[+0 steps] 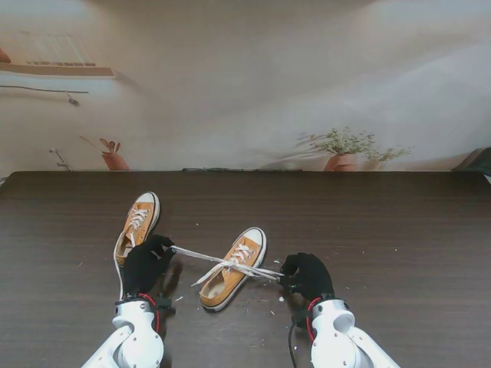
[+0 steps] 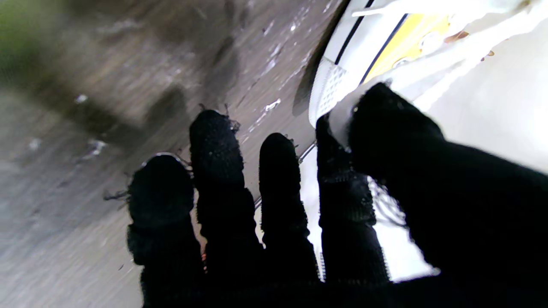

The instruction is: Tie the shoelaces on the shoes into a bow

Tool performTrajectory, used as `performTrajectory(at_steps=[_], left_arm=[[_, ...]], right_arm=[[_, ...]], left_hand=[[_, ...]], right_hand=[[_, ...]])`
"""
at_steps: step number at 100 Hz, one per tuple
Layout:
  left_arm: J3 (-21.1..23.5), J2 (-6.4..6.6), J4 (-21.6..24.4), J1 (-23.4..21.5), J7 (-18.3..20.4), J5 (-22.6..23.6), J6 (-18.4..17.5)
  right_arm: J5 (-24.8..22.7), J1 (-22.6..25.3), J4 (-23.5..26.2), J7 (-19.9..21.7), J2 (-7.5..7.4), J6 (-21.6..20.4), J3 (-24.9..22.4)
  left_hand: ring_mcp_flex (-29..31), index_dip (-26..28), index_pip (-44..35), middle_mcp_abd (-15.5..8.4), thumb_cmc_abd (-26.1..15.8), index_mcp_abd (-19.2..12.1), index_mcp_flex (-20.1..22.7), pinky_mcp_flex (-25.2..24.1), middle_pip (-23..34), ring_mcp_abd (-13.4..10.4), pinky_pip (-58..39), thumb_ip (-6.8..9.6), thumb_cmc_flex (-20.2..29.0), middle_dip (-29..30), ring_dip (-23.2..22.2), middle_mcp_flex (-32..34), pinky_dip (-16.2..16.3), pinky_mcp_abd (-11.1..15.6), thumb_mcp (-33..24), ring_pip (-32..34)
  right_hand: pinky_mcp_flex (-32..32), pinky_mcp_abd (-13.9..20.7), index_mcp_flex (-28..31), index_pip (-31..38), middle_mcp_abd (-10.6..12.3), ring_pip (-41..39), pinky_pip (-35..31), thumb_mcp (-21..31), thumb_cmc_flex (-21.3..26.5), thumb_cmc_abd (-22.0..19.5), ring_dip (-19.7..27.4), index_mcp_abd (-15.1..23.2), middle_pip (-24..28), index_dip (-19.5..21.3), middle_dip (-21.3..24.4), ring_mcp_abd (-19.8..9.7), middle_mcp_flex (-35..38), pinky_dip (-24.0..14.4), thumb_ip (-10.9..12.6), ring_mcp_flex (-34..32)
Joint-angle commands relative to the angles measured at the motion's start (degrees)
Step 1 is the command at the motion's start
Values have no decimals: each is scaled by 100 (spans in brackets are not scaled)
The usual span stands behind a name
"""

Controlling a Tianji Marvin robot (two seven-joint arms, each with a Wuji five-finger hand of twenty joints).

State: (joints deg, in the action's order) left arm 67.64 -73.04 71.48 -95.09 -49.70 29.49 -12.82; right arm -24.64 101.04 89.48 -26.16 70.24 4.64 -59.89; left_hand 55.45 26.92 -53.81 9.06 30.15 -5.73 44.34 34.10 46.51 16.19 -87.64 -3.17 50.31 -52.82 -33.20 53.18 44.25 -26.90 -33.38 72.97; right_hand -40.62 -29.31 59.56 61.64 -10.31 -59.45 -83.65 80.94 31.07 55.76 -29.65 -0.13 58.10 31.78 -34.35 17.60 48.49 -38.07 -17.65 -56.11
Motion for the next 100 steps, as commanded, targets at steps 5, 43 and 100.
performTrajectory(at_steps=[5, 43, 100], left_arm=[[-35, -49, -181, -154, 81, -30, 117], [-52, -74, -133, -153, 57, -90, 359], [362, 245, 1032, -815, 871, 439, -535]], right_arm=[[-19, 62, -45, 55, -22, 51, -40], [-32, 103, -55, 14, -17, 86, -73], [-759, 423, 438, -119, -153, -286, -275]], left_hand=[[-91, 181, -289, 8, -214, 215, -162, -4, 92, 46, -21, 73, 351, -18, -78, -64, 109, -375, 46, 73], [-168, 173, -294, 35, -219, 223, -186, -108, 87, 104, 56, 101, 393, 6, -57, -98, 98, -383, 99, 44], [-3649, -1268, 3383, -5, -401, 754, -2333, -3224, -2428, -16, 2617, 246, -932, 2544, 22, -3639, -467, 368, 289, -3652]], right_hand=[[-57, -86, 407, 330, -110, -94, -115, 598, 436, 42, 46, 264, 19, 174, 107, 43, 71, 44, 284, -67], [-47, -88, 340, 244, -141, -86, -111, 493, 308, -75, 61, 442, 33, 161, 136, 62, 46, 67, 286, -52], [1374, 449, -3397, -1538, 96, 416, 323, -797, -601, -950, -37, -410, 156, -934, 279, -289, -2092, 39, 961, 1650]])
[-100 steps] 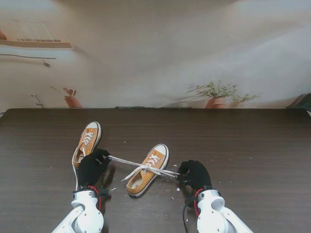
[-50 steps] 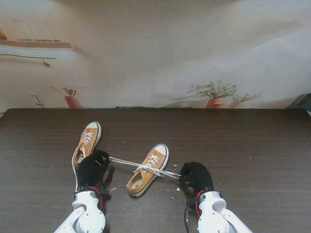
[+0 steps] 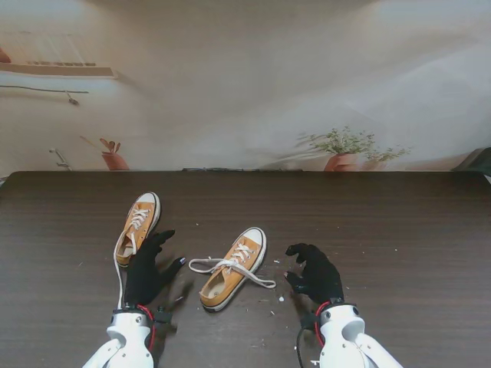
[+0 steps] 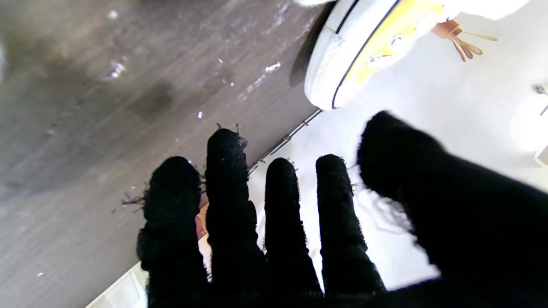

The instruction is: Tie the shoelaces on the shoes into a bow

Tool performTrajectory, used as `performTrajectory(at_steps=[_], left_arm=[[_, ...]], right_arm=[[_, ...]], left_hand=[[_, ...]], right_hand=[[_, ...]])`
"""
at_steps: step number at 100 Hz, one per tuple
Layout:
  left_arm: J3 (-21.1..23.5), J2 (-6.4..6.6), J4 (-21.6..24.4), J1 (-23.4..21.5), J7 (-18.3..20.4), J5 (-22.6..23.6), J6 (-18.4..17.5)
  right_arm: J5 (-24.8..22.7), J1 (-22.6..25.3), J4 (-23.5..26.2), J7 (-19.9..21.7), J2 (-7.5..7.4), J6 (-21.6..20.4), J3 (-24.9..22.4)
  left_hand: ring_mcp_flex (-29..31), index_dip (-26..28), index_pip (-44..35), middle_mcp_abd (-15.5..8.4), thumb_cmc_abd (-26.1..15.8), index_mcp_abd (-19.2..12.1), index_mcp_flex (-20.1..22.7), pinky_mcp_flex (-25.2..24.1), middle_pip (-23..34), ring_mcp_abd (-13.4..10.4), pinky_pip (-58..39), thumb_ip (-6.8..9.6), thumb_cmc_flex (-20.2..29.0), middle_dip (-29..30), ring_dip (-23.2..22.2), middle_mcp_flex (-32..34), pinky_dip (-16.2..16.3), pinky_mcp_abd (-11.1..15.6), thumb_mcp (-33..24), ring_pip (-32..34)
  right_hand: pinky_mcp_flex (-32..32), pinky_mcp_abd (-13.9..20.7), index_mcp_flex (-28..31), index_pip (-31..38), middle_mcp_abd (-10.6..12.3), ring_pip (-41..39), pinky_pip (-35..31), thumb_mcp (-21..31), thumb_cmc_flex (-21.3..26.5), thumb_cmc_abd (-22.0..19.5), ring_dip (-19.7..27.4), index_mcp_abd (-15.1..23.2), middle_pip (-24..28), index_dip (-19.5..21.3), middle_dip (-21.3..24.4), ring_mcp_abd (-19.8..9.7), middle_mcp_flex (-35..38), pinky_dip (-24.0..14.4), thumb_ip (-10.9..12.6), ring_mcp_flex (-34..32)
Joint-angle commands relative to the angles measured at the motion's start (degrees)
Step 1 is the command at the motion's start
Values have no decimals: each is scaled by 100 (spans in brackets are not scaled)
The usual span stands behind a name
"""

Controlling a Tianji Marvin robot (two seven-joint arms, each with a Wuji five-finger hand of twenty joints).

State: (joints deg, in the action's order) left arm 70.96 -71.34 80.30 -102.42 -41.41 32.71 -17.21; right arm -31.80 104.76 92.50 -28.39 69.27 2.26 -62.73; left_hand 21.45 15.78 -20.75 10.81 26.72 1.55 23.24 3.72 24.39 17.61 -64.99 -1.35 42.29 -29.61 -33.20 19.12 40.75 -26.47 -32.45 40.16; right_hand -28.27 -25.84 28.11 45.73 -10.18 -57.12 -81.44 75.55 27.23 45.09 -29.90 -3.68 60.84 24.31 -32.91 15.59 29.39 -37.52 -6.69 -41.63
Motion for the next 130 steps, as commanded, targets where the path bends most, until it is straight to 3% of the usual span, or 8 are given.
performTrajectory(at_steps=[1, 8, 17, 37, 59, 76, 96, 130], left_arm=[[42, 81, 179, -101, 54, 133, -113], [151, 143, 404, -248, 208, 273, -209], [394, 305, 622, -431, 787, 506, -420], [777, 467, 875, -733, 1626, 503, -725], [968, 500, 1283, -1098, 1521, 847, -578], [1140, 568, 1557, -1251, 1794, 1027, -318], [1146, 582, 1461, -1222, 1781, 1116, -45], [1210, 573, 1376, -1214, 1847, 1013, 52]], right_arm=[[-58, 55, 148, 105, -59, -51, 11], [-168, 53, 227, 104, -77, -74, 54], [-276, 17, 342, 237, -121, -69, 134], [-578, -195, 586, 558, -212, 125, 413], [-885, -597, 643, 718, -251, 413, 918], [-1072, -955, 575, 881, -264, 751, 1368], [-1308, -1445, 302, 924, -231, 1202, 1951], [-1591, -2131, -223, 936, -105, 1901, 2866]], left_hand=[[-280, -158, 83, -180, -59, 29, -223, -212, -232, -162, 411, 67, -129, 235, 42, -239, -133, 329, 206, -430], [-380, -180, 120, -204, -120, 44, -169, -306, -417, -203, 898, 81, -151, 389, 216, -278, -245, 350, 298, -919], [-601, -158, 231, -288, -325, 28, -92, -452, -680, -369, 1598, 110, -164, 563, 465, -420, -393, 522, 632, -1579], [-721, -58, 447, -354, -438, 6, 75, -515, -1009, -433, 2580, 199, -48, 768, 794, -455, -287, 572, 989, -2555], [-552, 2, 438, -259, -473, 29, 313, -440, -997, -359, 2641, 235, 19, 760, 770, -215, -186, 515, 1095, -2688], [-539, 21, 478, -289, -540, 20, 316, -414, -1077, -386, 2670, 239, 63, 778, 736, -294, -144, 551, 1155, -2723], [-487, 55, 464, -240, -555, 63, 406, -375, -1012, -341, 2674, 257, 189, 737, 676, -188, -86, 511, 1131, -2680], [-478, 78, 471, -221, -595, 82, 429, -355, -1000, -316, 2696, 248, 279, 734, 641, -175, -40, 490, 1082, -2629]], right_hand=[[162, 103, -254, 56, 79, 219, 128, -300, -237, 108, 1, -57, -156, -209, 167, -88, -192, -11, -154, 218], [272, 85, -260, 71, 73, 354, 243, -469, -347, 39, 44, -47, -277, -299, 294, -77, -249, 6, -211, 283], [321, 87, -240, 65, 94, 454, 309, -620, -471, -85, 82, 1, -371, -351, 380, -92, -267, 17, -225, 302], [751, 144, -315, -67, 125, 859, 767, -904, -598, -274, 235, 66, -647, -432, 557, -102, -476, 163, -206, 574], [1753, 332, -495, -269, 183, 2189, 2162, -1108, -675, -399, 789, 76, -1183, -477, 943, -95, -719, 849, -169, 1014], [2339, 623, -677, -426, 217, 3022, 2892, -1281, -738, -497, 1082, 44, -1517, -579, 1099, -110, -965, 1289, -145, 1346], [2577, 715, -837, -519, 222, 3443, 3128, -1360, -785, -552, 1266, -23, -1703, -674, 1180, -86, -1169, 1504, -127, 1549], [2666, 684, -1099, -736, 139, 3872, 3215, -1598, -914, -671, 1503, -261, -2108, -926, 1364, -60, -1400, 1646, -121, 1712]])
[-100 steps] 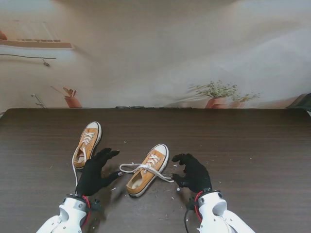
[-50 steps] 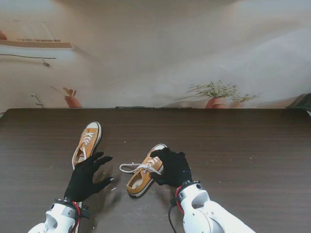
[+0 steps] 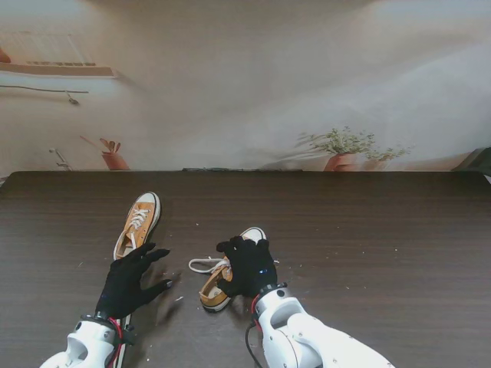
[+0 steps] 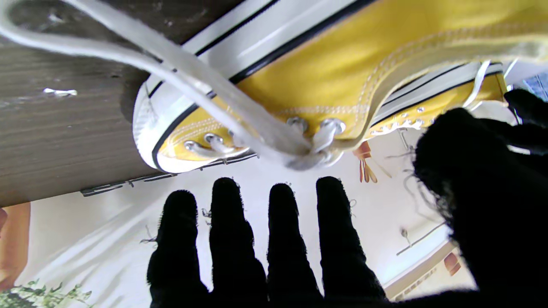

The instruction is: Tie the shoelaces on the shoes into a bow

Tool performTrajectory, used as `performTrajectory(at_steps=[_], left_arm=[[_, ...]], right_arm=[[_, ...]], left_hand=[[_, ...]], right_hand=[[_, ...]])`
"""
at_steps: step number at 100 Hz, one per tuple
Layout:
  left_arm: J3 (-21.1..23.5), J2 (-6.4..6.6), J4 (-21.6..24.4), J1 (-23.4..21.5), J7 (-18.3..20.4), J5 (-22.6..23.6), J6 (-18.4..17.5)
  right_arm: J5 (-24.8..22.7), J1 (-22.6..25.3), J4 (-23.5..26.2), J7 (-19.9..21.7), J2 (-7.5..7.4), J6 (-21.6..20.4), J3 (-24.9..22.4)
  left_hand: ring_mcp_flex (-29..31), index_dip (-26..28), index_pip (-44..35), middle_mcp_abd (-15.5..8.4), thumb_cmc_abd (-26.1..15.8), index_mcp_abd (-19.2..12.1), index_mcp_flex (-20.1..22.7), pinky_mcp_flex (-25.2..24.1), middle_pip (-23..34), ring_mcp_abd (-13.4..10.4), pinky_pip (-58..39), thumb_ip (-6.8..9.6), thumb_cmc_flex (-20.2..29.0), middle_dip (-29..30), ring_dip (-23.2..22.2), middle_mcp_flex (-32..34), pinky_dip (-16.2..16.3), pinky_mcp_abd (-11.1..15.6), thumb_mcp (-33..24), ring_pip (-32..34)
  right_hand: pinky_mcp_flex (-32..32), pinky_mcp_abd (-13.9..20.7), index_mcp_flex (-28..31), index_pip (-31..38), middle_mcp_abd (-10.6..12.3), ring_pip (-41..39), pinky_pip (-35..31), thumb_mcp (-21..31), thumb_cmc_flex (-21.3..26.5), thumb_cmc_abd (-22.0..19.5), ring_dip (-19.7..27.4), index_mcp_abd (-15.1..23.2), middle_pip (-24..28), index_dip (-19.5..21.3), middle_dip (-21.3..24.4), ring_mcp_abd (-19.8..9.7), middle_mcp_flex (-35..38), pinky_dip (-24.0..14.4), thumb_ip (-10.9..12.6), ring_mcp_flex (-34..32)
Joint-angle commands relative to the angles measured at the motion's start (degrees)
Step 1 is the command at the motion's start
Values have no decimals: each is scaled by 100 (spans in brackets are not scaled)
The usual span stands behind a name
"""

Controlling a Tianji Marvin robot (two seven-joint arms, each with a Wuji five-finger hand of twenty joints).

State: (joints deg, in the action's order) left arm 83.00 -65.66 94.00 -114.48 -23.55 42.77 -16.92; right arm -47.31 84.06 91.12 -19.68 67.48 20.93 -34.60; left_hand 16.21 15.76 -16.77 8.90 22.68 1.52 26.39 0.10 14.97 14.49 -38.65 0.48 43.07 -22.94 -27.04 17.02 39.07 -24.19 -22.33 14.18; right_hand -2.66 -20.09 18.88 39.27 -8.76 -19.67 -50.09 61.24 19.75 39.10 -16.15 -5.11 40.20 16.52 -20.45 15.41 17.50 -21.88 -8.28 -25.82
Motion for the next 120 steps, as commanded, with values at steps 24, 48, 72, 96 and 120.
performTrajectory(at_steps=[24, 48, 72, 96, 120], left_arm=[[-27, -4, -23, 15, 43, -47, -16], [-82, -5, -61, 57, 57, -90, -33], [-123, -5, -94, 88, 81, -130, -73], [-152, -12, -123, 105, 86, -186, -119], [-185, -19, -144, 123, 103, -256, -155]], right_arm=[[-166, -420, -506, -61, 195, 384, 459], [-437, -608, -641, 110, 140, 625, 693], [-832, -664, -550, 361, -19, 815, 741], [-990, -749, -617, 432, -95, 721, 724], [-935, -845, -875, 113, -44, 411, 685]], left_hand=[[80, 89, 68, -18, -179, 87, 112, 28, -41, 16, 27, 74, 251, 61, -8, 61, 159, 253, -15, 50], [120, 95, 53, 1, -174, 100, 123, 38, -9, 40, -39, 73, 249, 48, -67, 111, 178, 239, -89, 190], [160, 97, 38, 24, -198, 85, 146, 55, 23, 66, -103, 61, 237, 30, -109, 171, 179, 216, -108, 309], [240, 110, 5, 73, -289, -63, 165, 82, 121, 99, -182, 47, 215, -38, -167, 333, 175, 173, -57, 463], [365, 141, -65, 140, -410, -180, 196, 148, 292, 146, -314, 58, 215, -198, -252, 596, 180, 108, 90, 662]], right_hand=[[109, 74, -323, -52, 28, 255, 77, -198, -130, -36, 204, -97, -69, -204, 122, -22, -336, 93, 39, 171], [66, 65, -382, 58, 80, 320, 54, 112, 109, 249, 263, -136, 14, -240, 97, -28, -439, 89, 44, 160], [-150, 33, -185, 196, 2, 264, -49, 761, 543, 388, 278, -180, 66, -260, 93, -5, -266, 68, 112, -25], [-799, -156, 373, 397, -22, 100, -422, 1291, 869, 236, 261, 115, 16, -182, 97, 121, 399, -1, 159, -669], [-2727, -553, 1587, 566, -45, -668, -1479, 1334, 1606, -222, -57, 1250, -275, 163, 118, 114, 2473, 30, 101, -2947]])
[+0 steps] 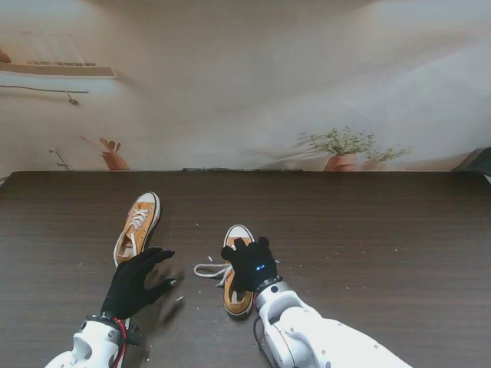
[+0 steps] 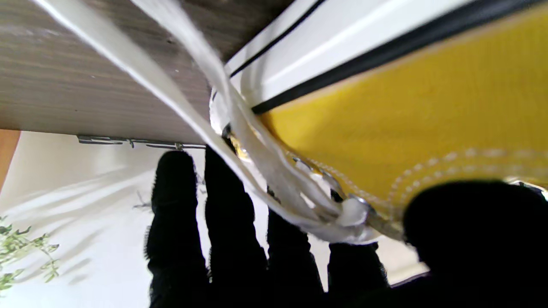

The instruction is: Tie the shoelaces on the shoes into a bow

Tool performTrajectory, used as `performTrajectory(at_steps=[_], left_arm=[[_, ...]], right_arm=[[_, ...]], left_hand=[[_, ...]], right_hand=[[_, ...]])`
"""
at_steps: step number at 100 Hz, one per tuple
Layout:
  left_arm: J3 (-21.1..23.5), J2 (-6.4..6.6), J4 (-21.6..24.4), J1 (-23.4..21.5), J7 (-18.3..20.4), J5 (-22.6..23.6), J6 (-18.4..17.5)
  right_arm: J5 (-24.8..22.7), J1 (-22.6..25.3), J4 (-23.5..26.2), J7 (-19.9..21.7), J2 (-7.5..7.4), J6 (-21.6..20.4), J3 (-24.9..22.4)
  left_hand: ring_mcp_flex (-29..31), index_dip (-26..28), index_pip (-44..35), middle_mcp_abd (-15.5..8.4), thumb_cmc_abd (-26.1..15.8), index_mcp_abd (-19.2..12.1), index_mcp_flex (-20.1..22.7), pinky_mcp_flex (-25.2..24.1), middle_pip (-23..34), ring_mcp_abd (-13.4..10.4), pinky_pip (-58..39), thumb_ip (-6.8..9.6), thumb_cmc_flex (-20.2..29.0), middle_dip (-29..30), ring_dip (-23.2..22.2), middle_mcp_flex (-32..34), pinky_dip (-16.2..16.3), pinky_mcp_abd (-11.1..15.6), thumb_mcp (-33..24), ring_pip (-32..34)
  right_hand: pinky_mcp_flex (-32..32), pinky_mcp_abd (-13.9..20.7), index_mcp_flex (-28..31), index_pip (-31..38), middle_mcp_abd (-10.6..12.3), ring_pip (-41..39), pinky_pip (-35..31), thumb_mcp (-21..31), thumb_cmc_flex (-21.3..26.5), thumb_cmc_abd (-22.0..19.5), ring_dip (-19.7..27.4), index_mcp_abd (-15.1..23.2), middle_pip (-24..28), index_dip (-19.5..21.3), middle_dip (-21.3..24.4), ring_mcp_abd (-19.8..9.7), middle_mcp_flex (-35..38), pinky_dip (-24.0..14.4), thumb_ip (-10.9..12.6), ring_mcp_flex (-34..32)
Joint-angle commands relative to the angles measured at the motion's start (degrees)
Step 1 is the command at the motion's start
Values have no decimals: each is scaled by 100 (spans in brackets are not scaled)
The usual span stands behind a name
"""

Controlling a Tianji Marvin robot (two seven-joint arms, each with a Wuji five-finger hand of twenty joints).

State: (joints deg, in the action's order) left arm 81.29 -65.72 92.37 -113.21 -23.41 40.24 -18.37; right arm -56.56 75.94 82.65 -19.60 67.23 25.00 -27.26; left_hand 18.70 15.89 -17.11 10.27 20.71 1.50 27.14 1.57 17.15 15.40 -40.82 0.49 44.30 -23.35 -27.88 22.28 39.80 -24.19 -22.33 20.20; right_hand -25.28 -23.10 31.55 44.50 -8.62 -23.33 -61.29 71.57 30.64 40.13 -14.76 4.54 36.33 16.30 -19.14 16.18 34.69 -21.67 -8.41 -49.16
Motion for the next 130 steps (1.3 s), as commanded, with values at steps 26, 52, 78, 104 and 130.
performTrajectory(at_steps=[26, 52, 78, 104, 130], left_arm=[[-30, -24, 27, -10, 108, -95, -38], [-12, -39, 99, -75, 61, -123, -114], [-36, -37, 106, -77, 42, -98, -160], [-126, -15, 79, -22, 103, -56, -111], [-260, 14, 63, 44, 126, 62, -25]], right_arm=[[63, 42, -162, -319, 19, -383, -228], [-295, 199, 19, -543, -148, -828, -654], [-619, 238, -24, -1102, -213, -1026, -1221], [-887, 90, -165, -1164, -329, -1255, -1798], [-788, -631, -1234, -1616, -312, -1444, -1716]], left_hand=[[224, 121, -28, 31, -396, -86, 167, 51, 147, 117, -265, 113, 91, -266, -203, 276, 89, 27, 315, 186], [266, 96, 21, 46, -494, 36, 231, 72, 148, 142, -351, 167, 113, -292, -202, 329, 44, -18, 464, 228], [273, 87, 53, 58, -535, 83, 280, 70, 143, 166, -403, 215, 151, -299, -195, 332, -6, -35, 577, 244], [262, 91, 57, 56, -554, 90, 311, 63, 139, 157, -428, 245, 181, -299, -188, 320, -38, -36, 633, 244], [265, 95, 61, 49, -565, 96, 309, 67, 140, 158, -449, 264, 202, -299, -187, 305, -62, -36, 671, 251]], right_hand=[[-2972, -473, 2624, 1065, 230, -3538, -2480, 427, 1485, 158, -1723, 768, 1155, 182, -559, -564, 3355, -873, -814, -2578], [-3513, -176, 3291, 1218, 264, -5205, -3284, 995, 1476, 642, -1940, 864, 2048, 1777, -1463, -989, 3497, -1488, -799, -2599], [-3635, -178, 3453, 1197, 289, -5400, -3367, 1200, 1455, 848, -1998, 922, 2101, 2099, -1560, -1042, 3606, -1502, -823, -2600], [-3605, -174, 3458, 1118, 311, -5346, -3350, 1197, 1448, 827, -1977, 919, 2080, 2206, -1589, -1050, 3585, -1485, -836, -2599], [-3524, -143, 3378, 1055, 360, -5266, -3306, 1101, 1421, 715, -1937, 967, 2057, 2218, -1556, -1047, 3508, -1473, -846, -2599]])
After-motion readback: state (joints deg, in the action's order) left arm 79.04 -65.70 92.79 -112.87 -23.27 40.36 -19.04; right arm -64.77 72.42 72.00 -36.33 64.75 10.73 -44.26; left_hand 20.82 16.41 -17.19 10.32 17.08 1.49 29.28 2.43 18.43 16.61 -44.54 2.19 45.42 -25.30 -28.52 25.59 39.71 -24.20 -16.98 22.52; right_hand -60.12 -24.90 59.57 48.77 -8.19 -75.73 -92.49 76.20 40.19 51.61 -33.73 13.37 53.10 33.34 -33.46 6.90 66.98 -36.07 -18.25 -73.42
